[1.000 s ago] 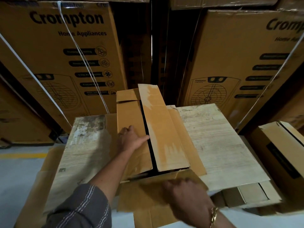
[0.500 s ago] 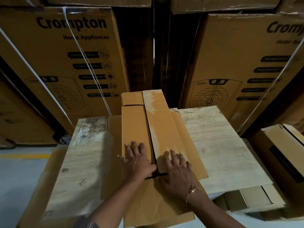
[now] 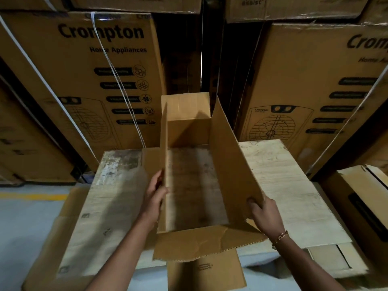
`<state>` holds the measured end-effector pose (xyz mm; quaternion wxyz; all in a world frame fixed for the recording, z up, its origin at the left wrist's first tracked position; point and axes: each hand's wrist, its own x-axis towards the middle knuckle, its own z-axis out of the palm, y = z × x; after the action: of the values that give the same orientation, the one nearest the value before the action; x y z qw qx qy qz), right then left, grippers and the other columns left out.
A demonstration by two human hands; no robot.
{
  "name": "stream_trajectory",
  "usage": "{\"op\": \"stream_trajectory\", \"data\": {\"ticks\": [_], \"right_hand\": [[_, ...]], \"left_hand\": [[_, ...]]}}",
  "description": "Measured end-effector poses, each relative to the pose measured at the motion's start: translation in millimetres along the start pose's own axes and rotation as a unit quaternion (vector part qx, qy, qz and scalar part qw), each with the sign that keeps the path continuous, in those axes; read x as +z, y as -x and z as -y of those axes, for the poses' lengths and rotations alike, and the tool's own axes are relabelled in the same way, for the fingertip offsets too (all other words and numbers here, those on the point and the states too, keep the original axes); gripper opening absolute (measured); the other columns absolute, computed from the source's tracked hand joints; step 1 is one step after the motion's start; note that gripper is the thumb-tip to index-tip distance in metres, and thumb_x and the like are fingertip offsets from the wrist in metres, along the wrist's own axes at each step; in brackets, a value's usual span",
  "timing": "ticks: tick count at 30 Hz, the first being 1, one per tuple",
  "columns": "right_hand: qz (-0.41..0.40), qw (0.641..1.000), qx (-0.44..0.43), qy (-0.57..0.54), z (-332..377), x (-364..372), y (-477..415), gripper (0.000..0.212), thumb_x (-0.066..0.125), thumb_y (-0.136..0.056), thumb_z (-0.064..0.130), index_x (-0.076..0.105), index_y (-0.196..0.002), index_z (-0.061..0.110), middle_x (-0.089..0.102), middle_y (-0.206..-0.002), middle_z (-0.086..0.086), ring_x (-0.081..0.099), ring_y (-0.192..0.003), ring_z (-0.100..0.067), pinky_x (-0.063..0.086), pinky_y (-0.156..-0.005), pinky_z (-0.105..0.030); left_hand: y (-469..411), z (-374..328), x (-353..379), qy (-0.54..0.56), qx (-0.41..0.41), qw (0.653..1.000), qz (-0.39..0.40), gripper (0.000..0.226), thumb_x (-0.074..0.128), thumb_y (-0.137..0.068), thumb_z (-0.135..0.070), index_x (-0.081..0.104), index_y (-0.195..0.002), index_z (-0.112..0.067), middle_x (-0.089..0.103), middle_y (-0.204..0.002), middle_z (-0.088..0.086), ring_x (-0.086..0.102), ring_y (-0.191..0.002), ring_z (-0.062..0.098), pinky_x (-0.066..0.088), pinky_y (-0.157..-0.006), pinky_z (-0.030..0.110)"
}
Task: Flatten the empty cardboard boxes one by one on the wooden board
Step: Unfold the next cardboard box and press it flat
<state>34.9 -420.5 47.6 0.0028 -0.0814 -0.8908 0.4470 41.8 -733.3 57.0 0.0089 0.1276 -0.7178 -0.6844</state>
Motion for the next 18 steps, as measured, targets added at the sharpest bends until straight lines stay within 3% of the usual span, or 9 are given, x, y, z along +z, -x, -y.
{"op": "stream_trajectory", "data": {"ticks": [3, 5, 7, 10, 13, 16, 18], "right_hand": [[-0.005, 0.983, 0.083, -0.164, -10, -6, 1, 0.024, 0.060, -0.096, 0.018, 0.056, -0.119, 0.016, 0.070, -0.094, -0.008, 0.071, -0.077, -0.028, 0.061, -0.065, -0.048], [-0.013, 0.969, 0.110, -0.222, -17, -13, 4, 0.029, 0.065, -0.094, 0.026, 0.053, -0.119, 0.019, 0.071, -0.096, -0.008, 0.072, -0.077, -0.029, 0.061, -0.067, -0.048], [-0.026, 0.960, 0.122, -0.252, -29, -17, 6, 0.032, 0.066, -0.092, 0.032, 0.055, -0.118, 0.018, 0.073, -0.096, -0.010, 0.074, -0.075, -0.029, 0.061, -0.068, -0.047], [-0.054, 0.950, 0.134, -0.276, -43, -19, 8, 0.038, 0.069, -0.090, 0.034, 0.057, -0.121, 0.017, 0.072, -0.100, -0.011, 0.074, -0.076, -0.030, 0.060, -0.070, -0.045], [-0.081, 0.935, 0.145, -0.312, -53, -18, 7, 0.036, 0.072, -0.088, 0.027, 0.058, -0.119, 0.016, 0.070, -0.105, -0.019, 0.070, -0.074, -0.028, 0.057, -0.073, -0.045], [-0.058, 0.908, 0.194, -0.367, -64, -15, 5, 0.028, 0.069, -0.090, 0.020, 0.059, -0.115, 0.011, 0.068, -0.111, -0.024, 0.068, -0.081, -0.031, 0.057, -0.076, -0.044], [-0.015, 0.904, 0.212, -0.371, -61, -11, 8, 0.033, 0.068, -0.090, 0.023, 0.059, -0.118, 0.009, 0.070, -0.112, -0.018, 0.071, -0.091, -0.033, 0.058, -0.074, -0.041]], "left_hand": [[8, -8, -21, 0.093, -0.036, 0.993, -0.055, 0.048, 0.054, -0.079, -0.036, 0.058, -0.127, -0.029, 0.068, -0.113, 0.005, 0.063, -0.098, 0.026, 0.047, -0.073, 0.035], [18, -7, -39, 0.123, -0.091, 0.983, -0.099, 0.024, 0.052, -0.093, -0.034, 0.065, -0.109, -0.022, 0.068, -0.104, 0.012, 0.061, -0.094, 0.029, 0.046, -0.070, 0.036], [26, 3, -63, 0.147, -0.145, 0.969, -0.133, 0.019, 0.049, -0.099, -0.029, 0.062, -0.106, -0.017, 0.065, -0.102, 0.013, 0.061, -0.091, 0.029, 0.049, -0.074, 0.040], [35, 28, -97, 0.109, -0.207, 0.962, -0.140, 0.038, 0.062, -0.094, -0.034, 0.056, -0.127, -0.015, 0.066, -0.112, 0.011, 0.067, -0.094, 0.036, 0.054, -0.088, 0.052], [48, 55, -100, 0.044, -0.271, 0.953, -0.132, 0.071, 0.071, -0.082, -0.050, 0.048, -0.142, -0.020, 0.066, -0.125, 0.012, 0.072, -0.091, 0.034, 0.058, -0.078, 0.045], [57, 78, -77, 0.131, -0.316, 0.930, -0.135, 0.077, 0.068, -0.075, -0.068, 0.045, -0.139, -0.033, 0.069, -0.117, 0.017, 0.067, -0.103, 0.037, 0.054, -0.085, 0.047], [57, 80, -59, 0.200, -0.317, 0.920, -0.113, 0.075, 0.070, -0.070, -0.069, 0.049, -0.135, -0.037, 0.070, -0.117, 0.017, 0.066, -0.109, 0.037, 0.052, -0.091, 0.048]]}}
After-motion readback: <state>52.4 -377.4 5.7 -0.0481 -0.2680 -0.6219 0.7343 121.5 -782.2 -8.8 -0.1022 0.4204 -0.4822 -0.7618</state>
